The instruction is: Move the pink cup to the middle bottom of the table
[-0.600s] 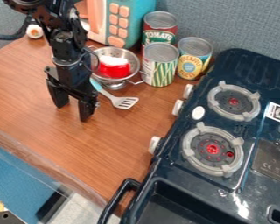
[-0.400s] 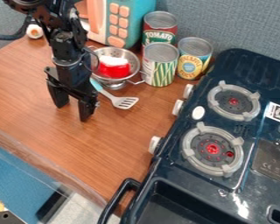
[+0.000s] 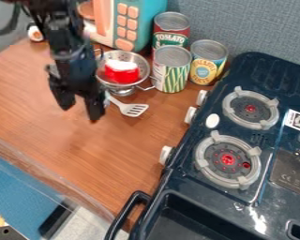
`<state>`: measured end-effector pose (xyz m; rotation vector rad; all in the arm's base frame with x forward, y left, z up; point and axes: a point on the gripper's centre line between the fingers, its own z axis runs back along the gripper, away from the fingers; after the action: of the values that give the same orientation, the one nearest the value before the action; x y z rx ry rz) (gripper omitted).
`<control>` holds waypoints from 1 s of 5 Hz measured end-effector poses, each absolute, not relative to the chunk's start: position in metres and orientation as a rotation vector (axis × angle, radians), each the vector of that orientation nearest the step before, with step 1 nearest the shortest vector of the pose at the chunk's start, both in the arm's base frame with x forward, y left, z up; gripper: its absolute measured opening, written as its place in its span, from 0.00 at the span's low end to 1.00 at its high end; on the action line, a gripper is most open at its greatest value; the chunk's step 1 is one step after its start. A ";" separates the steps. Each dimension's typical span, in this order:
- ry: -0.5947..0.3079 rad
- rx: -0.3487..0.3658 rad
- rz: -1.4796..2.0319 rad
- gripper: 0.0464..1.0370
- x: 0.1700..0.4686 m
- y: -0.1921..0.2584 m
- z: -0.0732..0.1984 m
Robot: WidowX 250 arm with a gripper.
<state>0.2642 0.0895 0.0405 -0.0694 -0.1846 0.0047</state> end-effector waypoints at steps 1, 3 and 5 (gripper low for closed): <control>-0.242 -0.101 0.015 0.96 0.264 0.089 0.068; -0.341 -0.033 0.026 0.96 0.302 0.099 0.101; -0.388 0.088 0.195 0.96 0.350 0.145 0.116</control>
<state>0.3501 0.1445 0.1158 0.0880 -0.3883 0.1949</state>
